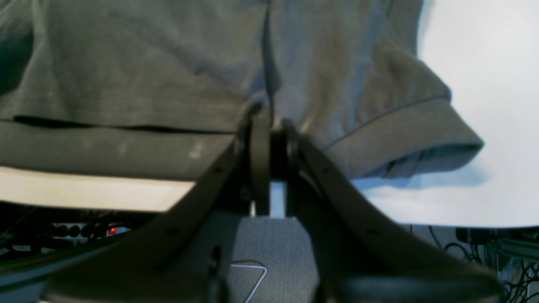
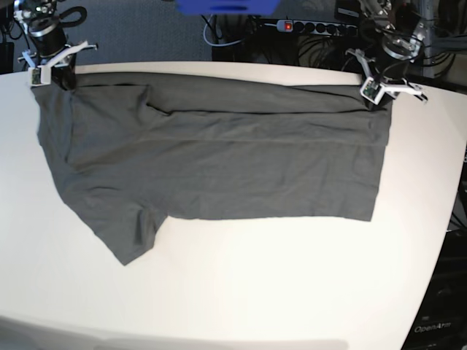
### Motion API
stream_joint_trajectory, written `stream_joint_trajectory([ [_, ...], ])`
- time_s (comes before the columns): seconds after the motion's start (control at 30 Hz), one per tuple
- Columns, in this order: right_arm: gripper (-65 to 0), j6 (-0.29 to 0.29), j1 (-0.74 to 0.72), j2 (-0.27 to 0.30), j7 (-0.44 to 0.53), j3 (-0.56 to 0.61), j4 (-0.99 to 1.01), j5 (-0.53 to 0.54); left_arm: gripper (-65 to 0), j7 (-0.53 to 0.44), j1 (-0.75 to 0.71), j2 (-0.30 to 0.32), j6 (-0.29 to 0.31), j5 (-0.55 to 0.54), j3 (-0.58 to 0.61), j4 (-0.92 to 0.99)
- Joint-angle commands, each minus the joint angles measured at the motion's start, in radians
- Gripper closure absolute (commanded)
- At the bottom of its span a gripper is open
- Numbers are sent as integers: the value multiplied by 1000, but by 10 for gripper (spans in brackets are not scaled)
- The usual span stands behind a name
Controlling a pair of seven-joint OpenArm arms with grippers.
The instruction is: Fold the T-shirt properly
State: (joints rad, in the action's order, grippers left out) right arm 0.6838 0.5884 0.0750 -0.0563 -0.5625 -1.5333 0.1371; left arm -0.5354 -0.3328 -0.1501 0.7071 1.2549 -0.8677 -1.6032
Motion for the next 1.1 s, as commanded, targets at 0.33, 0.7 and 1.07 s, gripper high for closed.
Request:
stream_joint_trajectory([
  [0.33,-38,4,9,13,22,-9,-14,12,-28,-19,51,5,-9,-20,-5,-13],
  [0.7,-36,4,9,13,22,-9,-13,12,-28,-18,114,-3,-9,-56,0,62],
  [1.07,-36,4,25,13,23,-9,-13,12,-28,-16,156,1,-9,-56,-6,117],
])
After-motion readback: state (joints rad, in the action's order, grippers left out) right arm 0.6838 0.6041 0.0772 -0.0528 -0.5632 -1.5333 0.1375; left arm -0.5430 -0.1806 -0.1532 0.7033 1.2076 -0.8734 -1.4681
